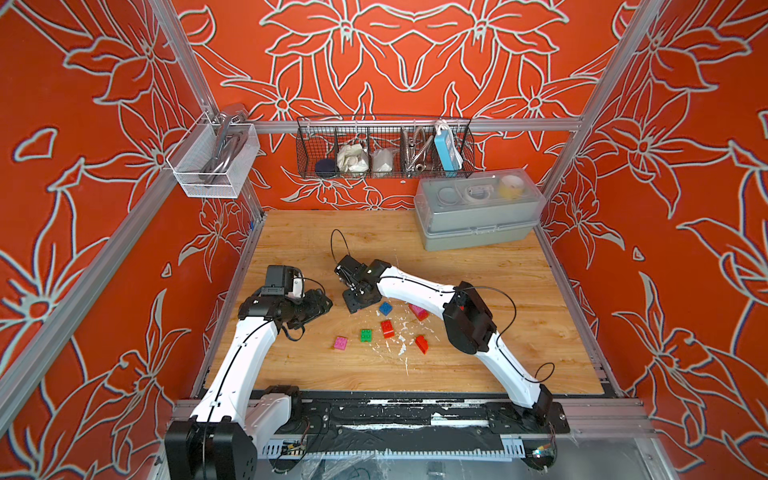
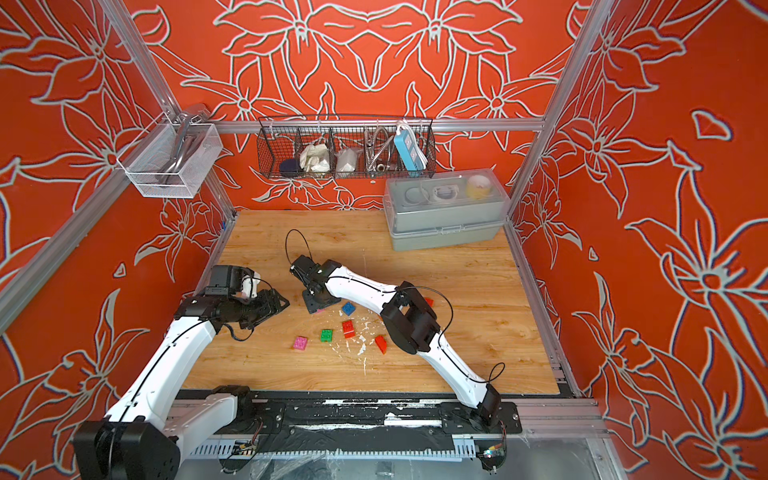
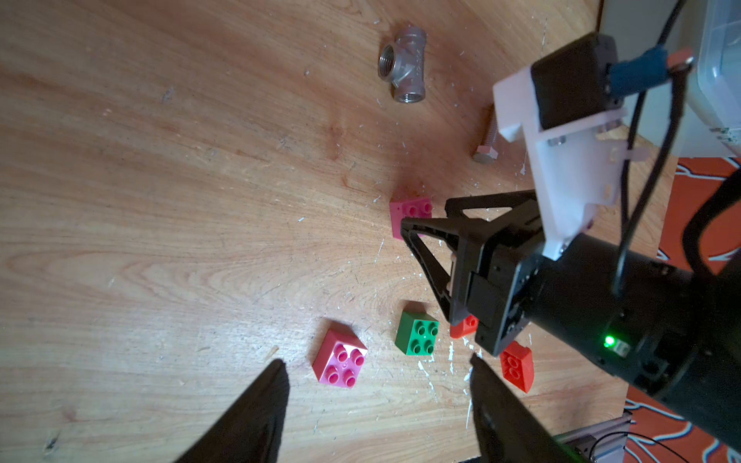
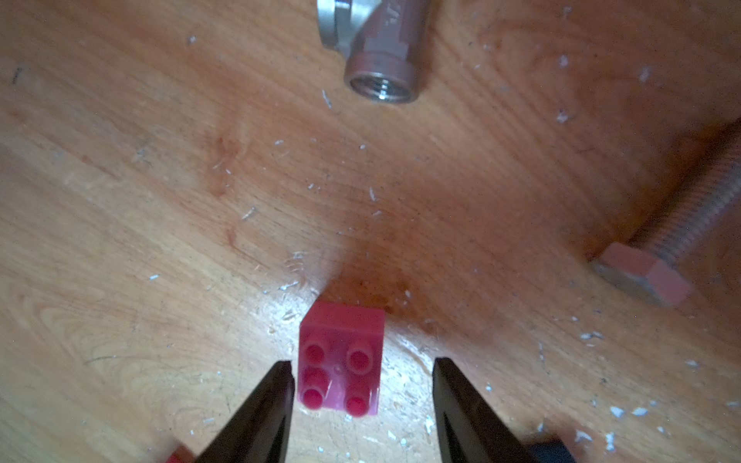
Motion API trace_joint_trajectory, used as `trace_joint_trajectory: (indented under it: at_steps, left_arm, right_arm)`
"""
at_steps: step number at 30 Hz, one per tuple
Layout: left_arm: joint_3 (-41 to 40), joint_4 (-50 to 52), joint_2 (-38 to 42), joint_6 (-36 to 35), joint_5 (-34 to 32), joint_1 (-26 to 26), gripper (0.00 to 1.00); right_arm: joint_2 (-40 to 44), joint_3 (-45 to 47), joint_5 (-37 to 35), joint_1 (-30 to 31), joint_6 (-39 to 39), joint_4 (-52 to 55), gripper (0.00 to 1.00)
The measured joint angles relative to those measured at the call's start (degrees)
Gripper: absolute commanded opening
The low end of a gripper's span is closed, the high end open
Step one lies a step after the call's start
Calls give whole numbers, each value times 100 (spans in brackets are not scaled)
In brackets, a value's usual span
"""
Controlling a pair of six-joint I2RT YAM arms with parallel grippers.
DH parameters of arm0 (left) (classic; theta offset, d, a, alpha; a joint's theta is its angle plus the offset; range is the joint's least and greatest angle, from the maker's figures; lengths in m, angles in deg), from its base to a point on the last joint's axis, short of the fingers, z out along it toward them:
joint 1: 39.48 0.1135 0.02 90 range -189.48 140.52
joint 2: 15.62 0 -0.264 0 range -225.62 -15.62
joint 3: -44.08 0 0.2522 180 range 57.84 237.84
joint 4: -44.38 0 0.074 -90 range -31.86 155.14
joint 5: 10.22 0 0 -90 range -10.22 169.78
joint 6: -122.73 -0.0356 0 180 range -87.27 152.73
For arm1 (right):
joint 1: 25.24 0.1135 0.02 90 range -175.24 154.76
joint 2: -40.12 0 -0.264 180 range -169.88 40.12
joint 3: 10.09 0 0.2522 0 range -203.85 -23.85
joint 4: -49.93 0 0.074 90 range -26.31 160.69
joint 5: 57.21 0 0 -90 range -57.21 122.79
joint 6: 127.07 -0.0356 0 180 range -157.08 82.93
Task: Assemble the number 1 with lego
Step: Pick up the lego brick from the center of the board.
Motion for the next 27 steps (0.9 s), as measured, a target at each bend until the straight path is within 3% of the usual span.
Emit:
trace_joint_trajectory:
  at_steps: [10,27]
  left_arm:
    - [0,0,26,-9,31,0,70]
    - [-7,-44,46,-50,52,0,69]
  right_arm:
    - [-103,-127,20,0,-74,-2,49]
    - [-146,-162,26,11,-173,-20,55]
